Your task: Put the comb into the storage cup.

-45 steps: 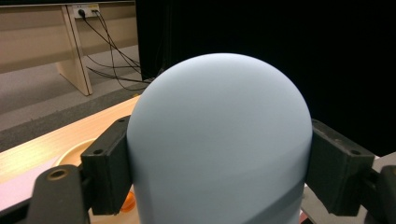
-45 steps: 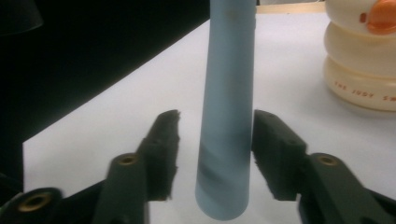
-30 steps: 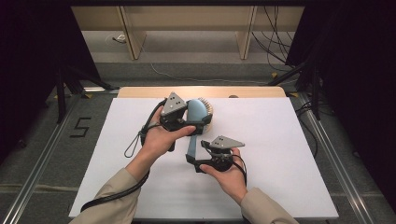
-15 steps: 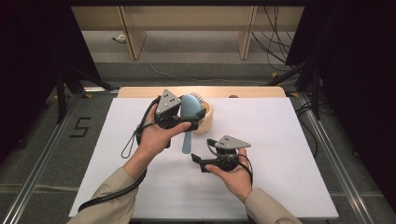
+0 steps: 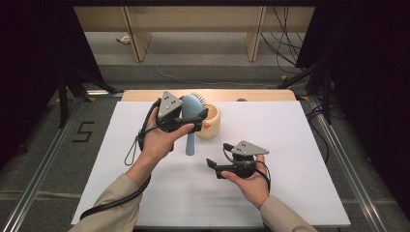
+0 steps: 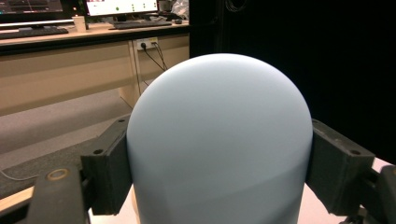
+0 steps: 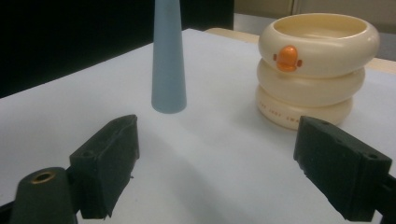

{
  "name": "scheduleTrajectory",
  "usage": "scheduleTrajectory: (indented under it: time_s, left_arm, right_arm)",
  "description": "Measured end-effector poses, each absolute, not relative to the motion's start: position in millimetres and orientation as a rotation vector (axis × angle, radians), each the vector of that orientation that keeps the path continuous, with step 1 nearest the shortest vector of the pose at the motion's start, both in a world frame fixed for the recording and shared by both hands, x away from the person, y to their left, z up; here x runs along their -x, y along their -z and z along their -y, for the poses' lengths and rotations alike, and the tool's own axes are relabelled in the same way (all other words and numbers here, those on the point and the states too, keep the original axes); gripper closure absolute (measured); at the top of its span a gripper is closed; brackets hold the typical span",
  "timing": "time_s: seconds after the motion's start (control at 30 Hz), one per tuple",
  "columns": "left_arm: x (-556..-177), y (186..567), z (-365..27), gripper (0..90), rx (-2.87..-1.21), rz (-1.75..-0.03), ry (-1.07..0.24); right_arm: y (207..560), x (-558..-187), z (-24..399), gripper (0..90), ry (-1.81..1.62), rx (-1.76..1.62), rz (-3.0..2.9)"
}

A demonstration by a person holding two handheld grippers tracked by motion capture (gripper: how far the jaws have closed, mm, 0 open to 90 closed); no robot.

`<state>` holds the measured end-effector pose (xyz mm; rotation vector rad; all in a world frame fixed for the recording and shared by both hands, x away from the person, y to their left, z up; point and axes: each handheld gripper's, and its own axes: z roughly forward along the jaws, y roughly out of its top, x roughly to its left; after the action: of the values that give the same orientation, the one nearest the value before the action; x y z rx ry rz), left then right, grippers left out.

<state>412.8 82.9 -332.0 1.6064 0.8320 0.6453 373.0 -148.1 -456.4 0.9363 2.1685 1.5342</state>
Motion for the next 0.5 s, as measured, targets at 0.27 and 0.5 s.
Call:
scheduleTrajectory:
  time_s: [0.27,0.5]
  left_arm:
    - [-414,332,-85,19.4,-1.59,-0.854,-0.667]
    - [-415,332,-88,19.4,-1.576,-0.871,-0.676]
  right_arm:
    - [457,-372,159,15.2,-1.512,-0.942,-2.155]
    - [457,-370,168,15.1,-1.494,-0.956,-2.145]
